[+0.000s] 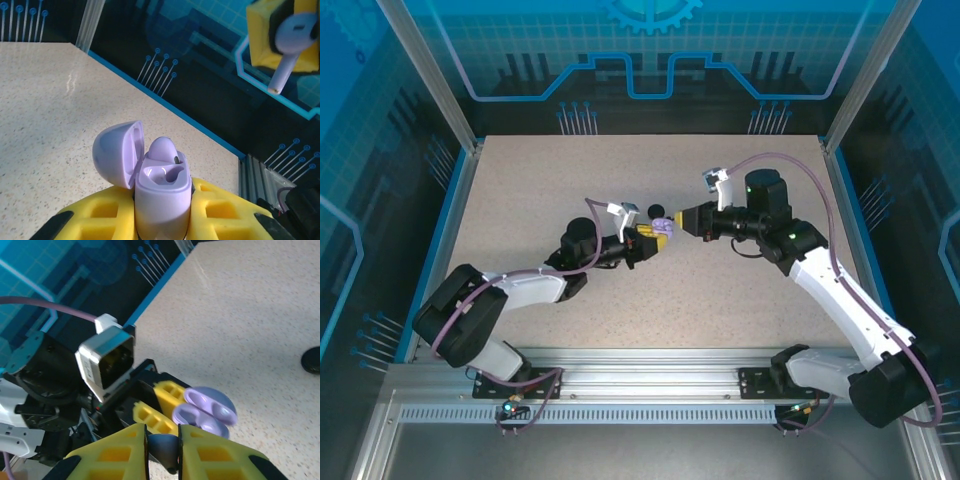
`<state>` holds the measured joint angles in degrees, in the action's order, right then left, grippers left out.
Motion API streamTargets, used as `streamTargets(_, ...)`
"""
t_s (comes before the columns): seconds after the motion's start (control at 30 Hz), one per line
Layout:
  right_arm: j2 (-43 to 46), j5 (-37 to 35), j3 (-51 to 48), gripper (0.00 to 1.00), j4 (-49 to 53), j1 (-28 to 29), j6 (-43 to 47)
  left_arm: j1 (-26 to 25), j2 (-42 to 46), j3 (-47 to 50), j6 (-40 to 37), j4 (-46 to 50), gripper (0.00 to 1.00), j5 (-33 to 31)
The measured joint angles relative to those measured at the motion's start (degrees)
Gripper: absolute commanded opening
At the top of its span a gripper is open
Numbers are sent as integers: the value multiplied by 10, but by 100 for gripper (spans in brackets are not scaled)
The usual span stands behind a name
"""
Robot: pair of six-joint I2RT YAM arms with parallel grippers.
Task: Insert the wireless bluetooth earbuds into the charging case
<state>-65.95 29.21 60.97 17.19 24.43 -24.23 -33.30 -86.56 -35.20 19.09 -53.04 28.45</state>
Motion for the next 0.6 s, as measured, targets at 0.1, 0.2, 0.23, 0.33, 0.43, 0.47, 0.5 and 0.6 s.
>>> streamTargets(0.1,0,0,9,20,-7,14,0,-5,10,0,-15,0,9,6)
streamTargets(0.2,0,-2,17,20,-12,26,0,-9,24,-1,-27,2,9,10)
streamTargets(0.23,0,-2,17,20,-14,30,0,-10,28,-2,-29,3,9,10)
streamTargets(0.33,0,-3,18,19,-14,37,0,-12,41,-7,-34,7,9,12)
streamTargets(0.43,0,-7,18,19,-14,42,0,-13,53,-9,-41,12,9,13)
streamTargets(0.47,0,-7,18,20,-14,45,1,-14,57,-10,-42,15,9,13)
streamTargets(0.5,0,-7,18,19,-14,46,1,-14,59,-11,-43,17,9,13)
streamTargets(0.6,0,-13,21,19,-14,51,3,-16,68,-11,-45,22,9,14)
